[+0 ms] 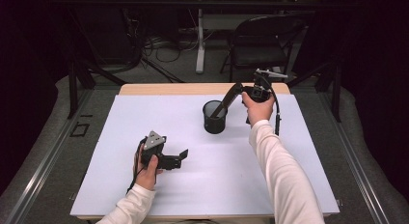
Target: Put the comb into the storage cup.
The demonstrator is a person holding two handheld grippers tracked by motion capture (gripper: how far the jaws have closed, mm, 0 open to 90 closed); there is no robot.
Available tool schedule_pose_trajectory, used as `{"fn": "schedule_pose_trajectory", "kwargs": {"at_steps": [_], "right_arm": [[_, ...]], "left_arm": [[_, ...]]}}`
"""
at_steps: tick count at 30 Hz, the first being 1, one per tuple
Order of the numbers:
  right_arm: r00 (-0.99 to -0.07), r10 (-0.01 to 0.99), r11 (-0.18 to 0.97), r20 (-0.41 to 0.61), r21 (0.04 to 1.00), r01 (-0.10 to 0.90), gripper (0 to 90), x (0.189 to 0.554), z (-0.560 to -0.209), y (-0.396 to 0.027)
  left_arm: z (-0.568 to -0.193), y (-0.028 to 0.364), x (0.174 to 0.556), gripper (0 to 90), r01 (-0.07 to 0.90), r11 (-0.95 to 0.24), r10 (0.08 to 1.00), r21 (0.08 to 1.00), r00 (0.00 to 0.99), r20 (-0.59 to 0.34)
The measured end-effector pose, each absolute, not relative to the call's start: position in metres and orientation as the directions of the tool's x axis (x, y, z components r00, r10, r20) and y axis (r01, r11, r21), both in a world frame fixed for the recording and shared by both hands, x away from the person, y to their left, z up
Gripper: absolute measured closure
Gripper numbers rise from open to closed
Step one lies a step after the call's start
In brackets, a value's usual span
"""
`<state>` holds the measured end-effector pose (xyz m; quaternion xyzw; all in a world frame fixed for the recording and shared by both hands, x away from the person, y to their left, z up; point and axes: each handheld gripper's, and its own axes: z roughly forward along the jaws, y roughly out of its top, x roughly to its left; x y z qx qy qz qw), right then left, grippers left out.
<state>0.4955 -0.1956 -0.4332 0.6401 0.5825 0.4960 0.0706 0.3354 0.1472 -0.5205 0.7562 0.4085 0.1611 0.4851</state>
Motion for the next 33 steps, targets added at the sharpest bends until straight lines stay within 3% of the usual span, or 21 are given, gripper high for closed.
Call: {"fn": "schedule_pose_trajectory", "kwargs": {"at_steps": [18,33], "right_arm": [[-0.181,0.817,-0.301,0.548,0.673,0.676,82.3,0.4937,-0.4361,-0.1993],[-0.199,0.835,-0.272,0.513,0.699,0.661,60.8,0.4927,-0.4358,-0.2027]], "left_arm": [[-0.5205,0.1473,0.3353,0.3,0.461,-0.196,0.774,0.865,0.614,-0.152],[-0.5207,0.1473,0.3356,0.3,0.462,-0.196,0.775,0.865,0.613,-0.152]]}}
